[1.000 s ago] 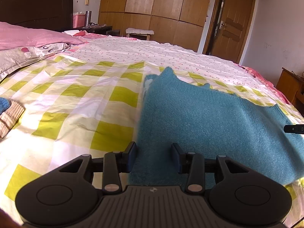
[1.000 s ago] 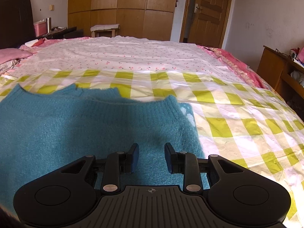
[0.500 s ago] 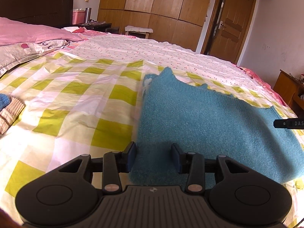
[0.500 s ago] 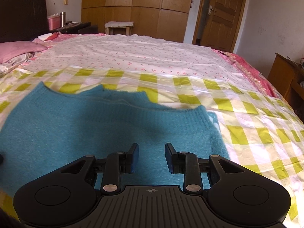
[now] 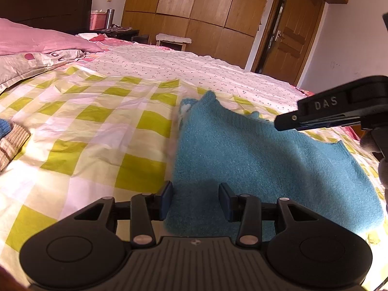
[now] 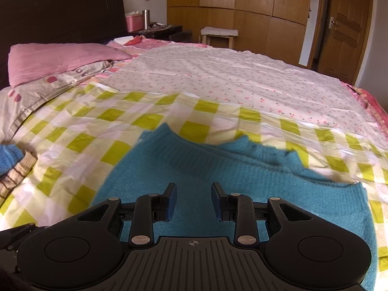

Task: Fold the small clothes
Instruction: 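Move the right gripper next to the left gripper over the folded sweater edge, then grasp the folded sweater edge with both grippers side by side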

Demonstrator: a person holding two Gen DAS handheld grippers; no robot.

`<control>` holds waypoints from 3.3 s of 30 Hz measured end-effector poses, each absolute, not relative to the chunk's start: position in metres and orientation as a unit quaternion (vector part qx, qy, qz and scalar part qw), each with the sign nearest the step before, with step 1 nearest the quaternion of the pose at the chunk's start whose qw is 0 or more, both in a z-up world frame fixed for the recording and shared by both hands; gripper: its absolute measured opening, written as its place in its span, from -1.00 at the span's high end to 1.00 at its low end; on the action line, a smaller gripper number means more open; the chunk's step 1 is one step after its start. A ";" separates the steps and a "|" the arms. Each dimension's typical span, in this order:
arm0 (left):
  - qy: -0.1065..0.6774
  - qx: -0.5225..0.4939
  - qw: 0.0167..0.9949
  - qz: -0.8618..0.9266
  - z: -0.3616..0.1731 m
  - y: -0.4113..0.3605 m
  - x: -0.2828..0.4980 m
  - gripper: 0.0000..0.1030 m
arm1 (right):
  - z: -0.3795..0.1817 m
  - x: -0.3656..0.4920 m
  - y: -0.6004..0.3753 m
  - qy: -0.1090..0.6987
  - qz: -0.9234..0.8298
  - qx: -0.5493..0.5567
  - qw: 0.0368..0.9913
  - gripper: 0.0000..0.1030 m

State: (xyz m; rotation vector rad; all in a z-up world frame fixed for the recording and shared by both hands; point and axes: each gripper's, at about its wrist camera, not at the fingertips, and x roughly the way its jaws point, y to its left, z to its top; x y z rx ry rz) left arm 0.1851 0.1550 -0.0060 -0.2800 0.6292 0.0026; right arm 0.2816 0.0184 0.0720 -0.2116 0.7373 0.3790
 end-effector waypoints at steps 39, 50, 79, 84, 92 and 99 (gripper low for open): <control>0.324 -0.170 0.931 -0.003 -0.013 0.158 0.182 -0.12 | 0.010 0.338 0.161 0.448 0.182 -0.232 0.844 -0.38; 0.312 -0.165 0.935 0.015 -0.009 0.154 0.174 -0.27 | -0.002 0.337 0.162 0.437 0.188 -0.287 0.831 -0.32; 0.292 -0.210 0.933 0.020 -0.034 0.142 0.186 -0.51 | 0.018 0.336 0.138 0.430 0.218 -0.253 0.839 0.40; 0.293 -0.201 0.935 0.009 -0.031 0.139 0.185 -0.20 | 0.017 0.335 0.141 0.430 0.215 -0.261 0.837 0.40; 0.292 -0.189 0.938 0.006 -0.027 0.132 0.186 -0.05 | 0.011 0.342 0.149 0.441 0.208 -0.283 0.826 0.17; 0.295 -0.191 0.936 0.003 -0.029 0.133 0.189 -0.08 | -0.002 0.343 0.161 0.433 0.197 -0.323 0.818 -0.02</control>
